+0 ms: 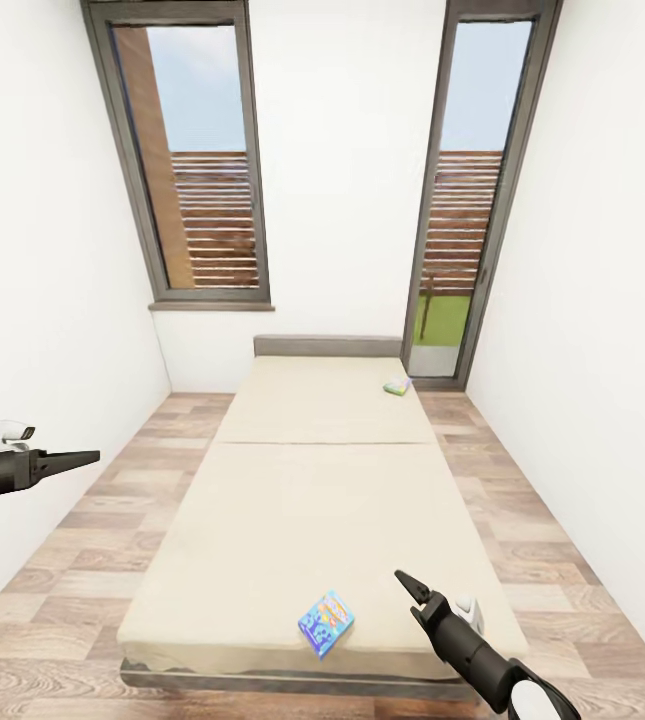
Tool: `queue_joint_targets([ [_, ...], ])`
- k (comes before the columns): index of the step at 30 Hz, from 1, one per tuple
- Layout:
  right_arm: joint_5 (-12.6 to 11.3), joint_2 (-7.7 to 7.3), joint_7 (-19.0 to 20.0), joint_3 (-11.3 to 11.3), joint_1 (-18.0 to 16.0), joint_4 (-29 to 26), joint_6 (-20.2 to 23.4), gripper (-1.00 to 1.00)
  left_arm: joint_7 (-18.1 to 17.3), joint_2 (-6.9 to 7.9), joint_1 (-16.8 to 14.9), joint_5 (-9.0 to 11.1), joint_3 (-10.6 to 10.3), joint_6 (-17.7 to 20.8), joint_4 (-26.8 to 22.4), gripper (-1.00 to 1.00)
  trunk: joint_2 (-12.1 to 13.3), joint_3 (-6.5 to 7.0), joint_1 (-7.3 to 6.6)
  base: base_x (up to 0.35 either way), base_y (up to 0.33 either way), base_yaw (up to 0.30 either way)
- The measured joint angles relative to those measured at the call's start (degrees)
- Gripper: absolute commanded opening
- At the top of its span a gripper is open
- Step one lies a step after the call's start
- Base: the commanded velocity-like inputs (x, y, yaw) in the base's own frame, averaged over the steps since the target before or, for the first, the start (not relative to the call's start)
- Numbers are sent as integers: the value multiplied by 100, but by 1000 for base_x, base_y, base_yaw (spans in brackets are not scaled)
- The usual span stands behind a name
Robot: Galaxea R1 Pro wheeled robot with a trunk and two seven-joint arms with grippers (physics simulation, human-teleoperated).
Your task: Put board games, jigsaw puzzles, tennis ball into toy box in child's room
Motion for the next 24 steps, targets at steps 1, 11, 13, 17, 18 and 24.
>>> queue_joint_targets([
  [1,1,0,0,0,0,0,0,100,0,0,0,0,0,0,0,100,0,10,0,0,0,0],
  [11,-5,0,0,0,0,5,0,100,0,-1,0,0,0,-6,0,100,0,105,0,0,0,0],
  [13,-3,0,0,0,0,11,0,100,0,0,0,0,0,-7,0,100,0,124,0,0,0,0],
  [17,0,0,0,0,0,17,0,100,0,0,0,0,0,-7,1,100,0,162,0,0,0,0],
  [18,-1,0,0,0,0,20,0,100,0,0,0,0,0,-7,1,100,0,171,0,0,0,0],
  [24,-2,0,-2,0,0,26,0,100,0,0,0,0,0,-13,0,100,0,228,0,0,0,0],
])
